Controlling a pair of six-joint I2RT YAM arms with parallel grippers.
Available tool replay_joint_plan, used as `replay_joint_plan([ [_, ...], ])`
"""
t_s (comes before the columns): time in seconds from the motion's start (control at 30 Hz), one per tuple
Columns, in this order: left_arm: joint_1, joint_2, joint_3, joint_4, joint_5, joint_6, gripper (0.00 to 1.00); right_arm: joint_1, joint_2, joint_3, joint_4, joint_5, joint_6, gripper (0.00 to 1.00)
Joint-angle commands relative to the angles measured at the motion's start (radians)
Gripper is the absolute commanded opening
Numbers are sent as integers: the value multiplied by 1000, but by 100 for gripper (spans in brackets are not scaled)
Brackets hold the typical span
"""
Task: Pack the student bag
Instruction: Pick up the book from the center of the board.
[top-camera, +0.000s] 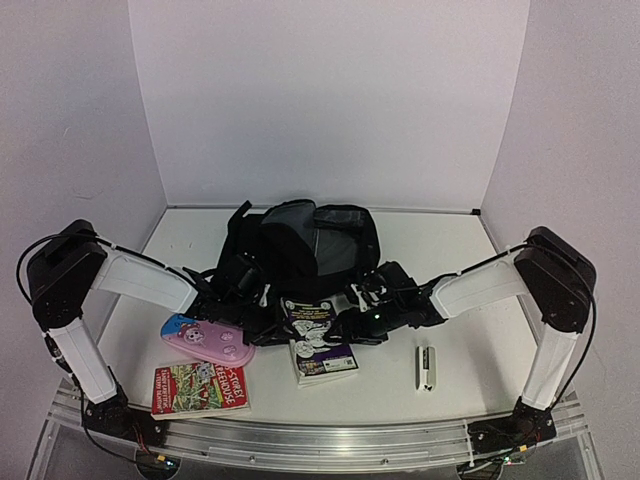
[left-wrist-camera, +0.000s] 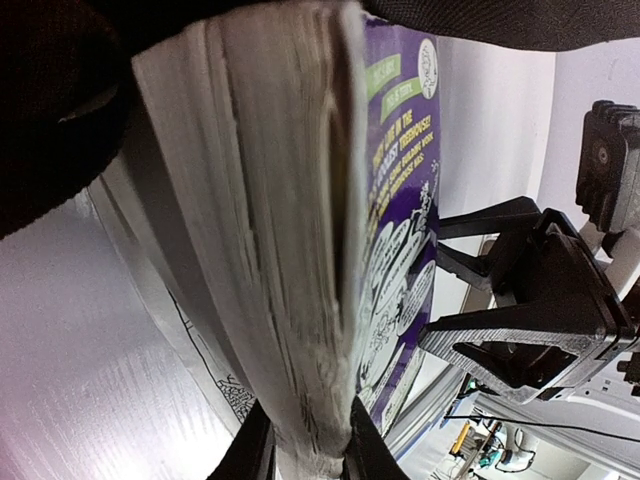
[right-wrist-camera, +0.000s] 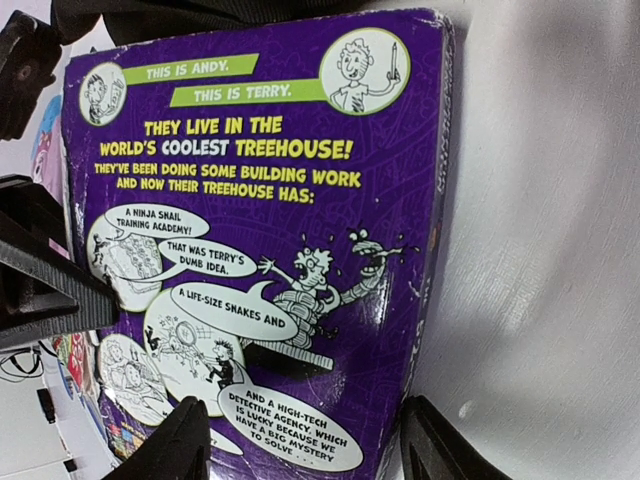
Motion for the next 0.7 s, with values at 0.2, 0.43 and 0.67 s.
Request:
replay_joint_plan([
  [0.2, -36, -55, -12, 121, 104, 228, 0, 22, -176, -75, 20, 80, -18, 73],
  [0.43, -69, -168, 1, -57, 158, 554, 0, 22, -343, -47, -167, 104, -194, 95],
  [0.67, -71, -246, 28, -157, 249, 712, 0, 21, -420, 12, -338, 58, -304, 98],
])
